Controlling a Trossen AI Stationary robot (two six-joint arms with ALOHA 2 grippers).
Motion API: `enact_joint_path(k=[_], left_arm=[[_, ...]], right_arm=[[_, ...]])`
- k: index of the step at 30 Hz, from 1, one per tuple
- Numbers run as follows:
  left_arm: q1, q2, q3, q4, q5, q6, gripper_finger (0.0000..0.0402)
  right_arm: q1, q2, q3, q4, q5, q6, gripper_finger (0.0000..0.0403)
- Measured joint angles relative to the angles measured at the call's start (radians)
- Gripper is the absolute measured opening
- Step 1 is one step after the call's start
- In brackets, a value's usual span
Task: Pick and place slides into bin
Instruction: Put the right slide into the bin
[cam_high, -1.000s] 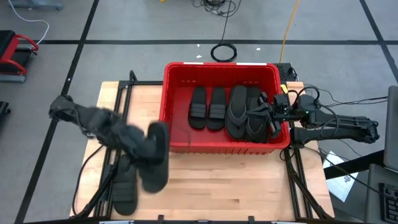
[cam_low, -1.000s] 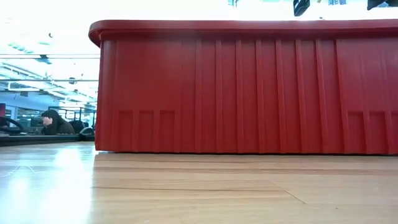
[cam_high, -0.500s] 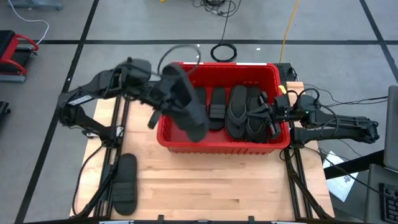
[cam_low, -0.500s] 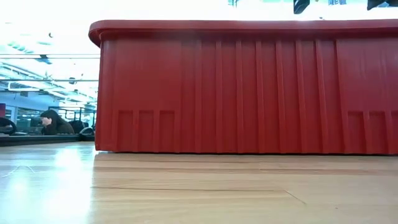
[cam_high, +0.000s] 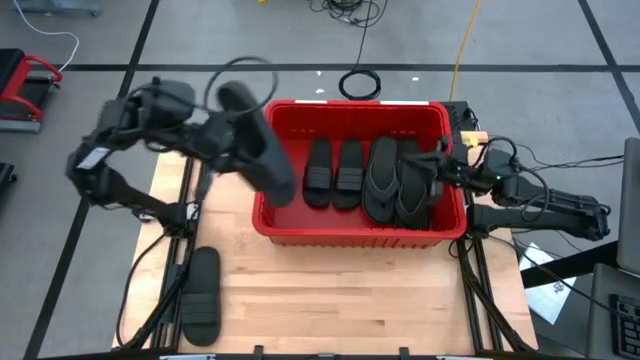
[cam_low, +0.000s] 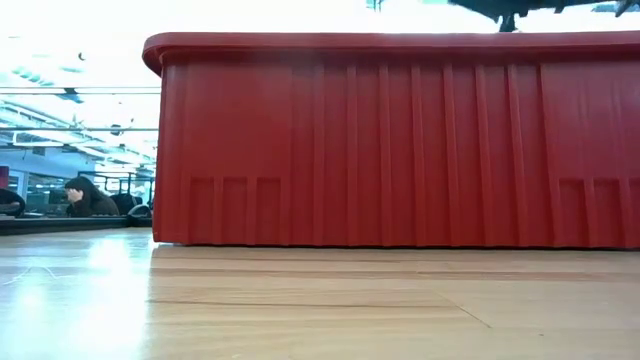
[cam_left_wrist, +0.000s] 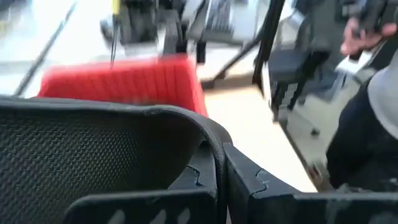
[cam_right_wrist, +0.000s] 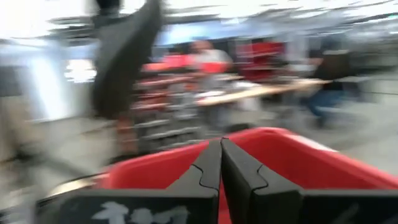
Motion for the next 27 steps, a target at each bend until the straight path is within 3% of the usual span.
enact_joint_path(k=[3,5,10,14,18,22,25,27], left_arm=[[-0.027,-0.105,-0.129,-0.021,-0.051,-0.027,0.0001],[-0.029,-0.182,-0.233,0.002,-0.073,-0.024,0.0001],[0.048,-0.359,-0.479,0.176,-0.084,0.024,0.0002],[0.16,-0.373,-0.593,0.355,0.06,0.048,0.0001],[0.272,-0.259,-0.583,0.435,0.159,0.068,0.0001],[0.335,-0.048,-0.511,0.431,0.3,0.119,0.0001],[0.335,0.125,-0.425,0.413,0.325,0.185,0.0001],[0.345,0.234,-0.342,0.38,0.406,0.221,0.0001]], right_arm=[[-0.01,0.005,0.0,-0.023,0.226,-0.01,0.0004],[-0.02,0.012,0.0,-0.024,0.315,-0.03,0.0004],[-0.048,0.032,0.0,-0.055,0.355,-0.094,0.0004],[-0.056,0.052,-0.001,-0.033,0.355,0.004,0.0004],[-0.061,0.055,0.0,-0.002,0.369,-0.005,0.0004],[-0.087,0.056,-0.001,-0.014,0.486,0.051,0.0004],[-0.113,0.054,0.0,-0.01,0.481,0.046,0.0004],[-0.119,0.05,-0.001,-0.014,0.443,0.04,0.0004]])
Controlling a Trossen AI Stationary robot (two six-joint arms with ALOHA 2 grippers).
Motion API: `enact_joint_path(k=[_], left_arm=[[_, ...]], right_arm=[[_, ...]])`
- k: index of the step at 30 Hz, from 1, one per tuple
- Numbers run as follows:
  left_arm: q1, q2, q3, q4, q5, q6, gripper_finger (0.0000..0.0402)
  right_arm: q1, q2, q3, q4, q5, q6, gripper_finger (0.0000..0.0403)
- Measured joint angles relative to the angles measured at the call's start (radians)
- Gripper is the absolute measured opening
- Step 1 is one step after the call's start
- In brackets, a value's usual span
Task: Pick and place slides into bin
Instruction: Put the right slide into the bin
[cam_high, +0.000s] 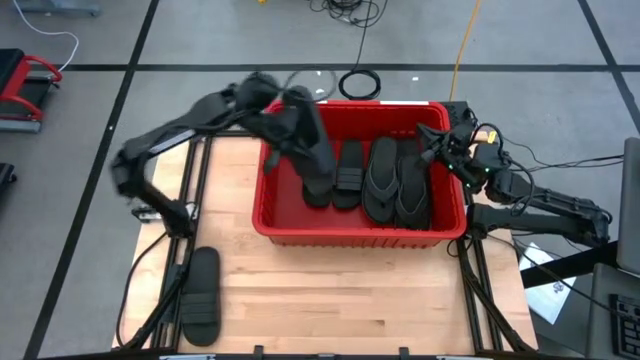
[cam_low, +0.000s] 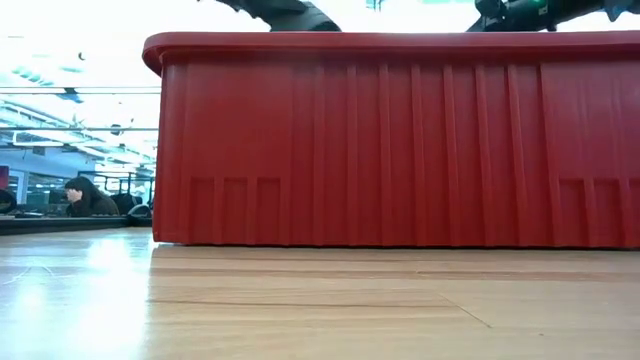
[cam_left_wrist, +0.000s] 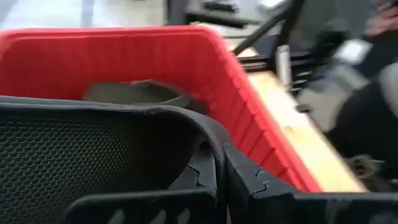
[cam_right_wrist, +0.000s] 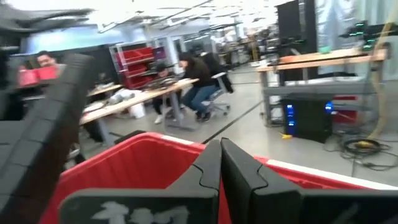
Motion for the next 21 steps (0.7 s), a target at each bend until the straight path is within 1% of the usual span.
enact_joint_path(k=[2,3,7,12,16,19,21], left_arm=[[0.003,0.113,0.091,-0.056,0.09,0.031,0.0001],[0.002,0.169,0.132,-0.098,0.114,0.054,0.0001],[-0.02,0.373,0.297,-0.266,0.115,0.145,0.0001],[-0.048,0.552,0.485,-0.387,0.123,0.175,0.0001],[-0.072,0.658,0.559,-0.401,0.098,0.158,0.0001],[-0.078,0.695,0.569,-0.402,0.069,0.137,0.0001],[-0.079,0.726,0.568,-0.404,0.038,0.125,0.0001]], right_arm=[[-0.003,-0.002,0.0,-0.002,-0.043,0.006,0.0004],[-0.003,-0.001,0.0,-0.004,-0.057,0.016,0.0004],[-0.007,0.001,0.0,-0.04,-0.121,0.027,0.0004],[-0.006,-0.005,0.0,-0.105,-0.178,0.026,0.0004],[-0.006,-0.007,0.0,-0.15,-0.235,0.024,0.0004],[-0.007,-0.008,0.0,-0.161,-0.282,0.027,0.0004],[-0.006,-0.01,0.0,-0.162,-0.29,0.027,0.0004]])
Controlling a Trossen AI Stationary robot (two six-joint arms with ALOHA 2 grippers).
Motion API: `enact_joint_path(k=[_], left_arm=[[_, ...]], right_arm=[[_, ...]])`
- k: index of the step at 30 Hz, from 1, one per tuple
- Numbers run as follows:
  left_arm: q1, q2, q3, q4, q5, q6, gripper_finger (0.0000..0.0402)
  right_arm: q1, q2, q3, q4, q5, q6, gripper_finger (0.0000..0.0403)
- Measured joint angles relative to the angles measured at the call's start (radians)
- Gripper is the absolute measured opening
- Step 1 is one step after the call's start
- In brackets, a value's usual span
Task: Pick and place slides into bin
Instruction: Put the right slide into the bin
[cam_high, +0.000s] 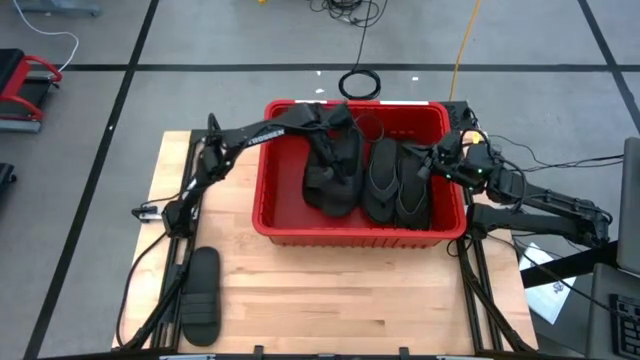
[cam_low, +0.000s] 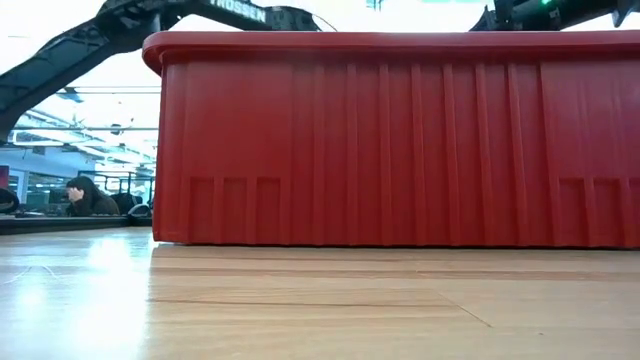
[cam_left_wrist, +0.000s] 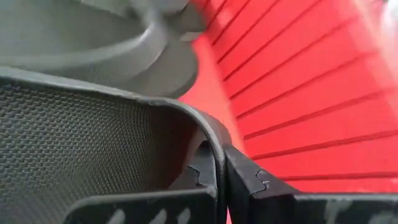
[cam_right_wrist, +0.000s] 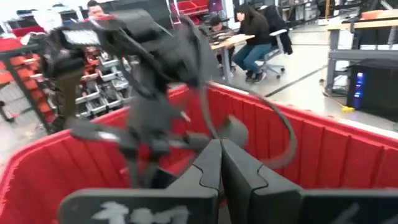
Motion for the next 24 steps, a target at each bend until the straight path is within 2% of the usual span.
enact_joint_path(k=[4,15,20,24], left_arm=[[-0.006,0.034,-0.002,0.0,-0.057,-0.023,0.0],[-0.036,0.077,-0.001,0.09,-0.062,-0.162,0.0001],[-0.039,0.091,-0.002,0.115,-0.033,-0.211,0.0001],[-0.039,0.091,-0.002,0.14,-0.031,-0.21,0.0001]], right_arm=[[0.0,-0.009,0.0,-0.001,-0.016,-0.003,0.0004],[-0.001,-0.036,0.0,-0.037,-0.014,-0.016,0.0004],[-0.001,-0.036,0.0,-0.037,-0.014,-0.023,0.0004],[-0.002,-0.036,0.0,-0.037,-0.013,-0.026,0.0004]])
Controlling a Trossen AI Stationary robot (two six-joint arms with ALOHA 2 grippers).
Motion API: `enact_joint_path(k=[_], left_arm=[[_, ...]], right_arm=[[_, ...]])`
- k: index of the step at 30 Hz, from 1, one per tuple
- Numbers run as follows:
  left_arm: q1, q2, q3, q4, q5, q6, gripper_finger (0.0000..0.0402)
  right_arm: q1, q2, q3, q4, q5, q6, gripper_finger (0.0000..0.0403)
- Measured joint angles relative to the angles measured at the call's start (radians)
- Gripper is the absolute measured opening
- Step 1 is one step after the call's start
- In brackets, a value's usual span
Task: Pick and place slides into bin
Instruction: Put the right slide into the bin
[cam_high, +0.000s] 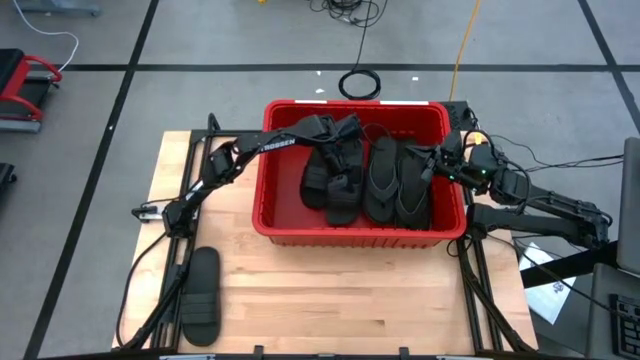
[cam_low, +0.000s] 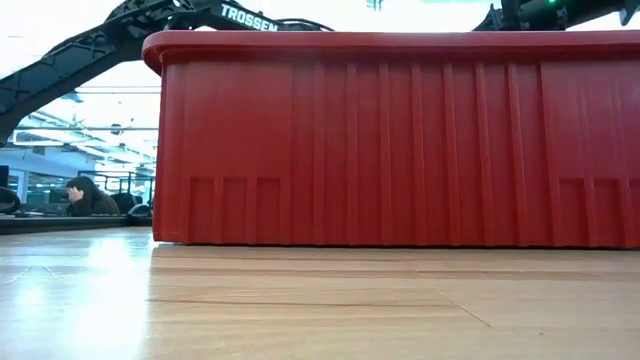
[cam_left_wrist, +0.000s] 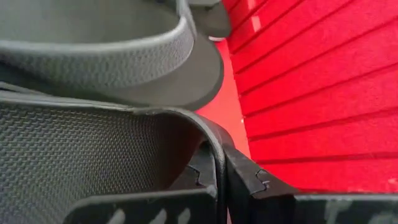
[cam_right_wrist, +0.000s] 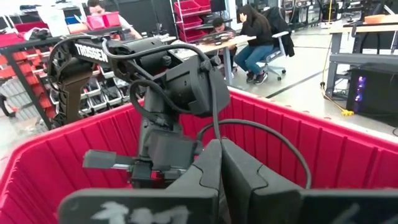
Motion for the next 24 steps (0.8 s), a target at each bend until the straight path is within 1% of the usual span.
enact_joint_path(k=[5,13,18,21,24], left_arm=[[0.013,0.016,0.0,0.054,0.03,-0.039,0.0001],[0.006,0.048,-0.008,0.056,0.023,0.01,0.0001],[-0.013,0.046,-0.004,0.071,-0.045,0.0,0.0003],[-0.013,0.046,0.004,0.068,-0.054,-0.001,0.0008],[-0.012,0.046,0.005,0.069,-0.059,-0.004,0.0023]], right_arm=[[0.0,0.0,0.0,0.0,0.0,0.001,0.0004],[0.0,0.0,0.0,0.0,-0.002,0.003,0.0004],[0.0,0.0,0.0,0.0,-0.002,0.011,0.0004],[0.0,0.0,0.0,0.0,-0.001,0.011,0.0004],[0.0,0.0,0.0,0.0,-0.001,0.01,0.0004]])
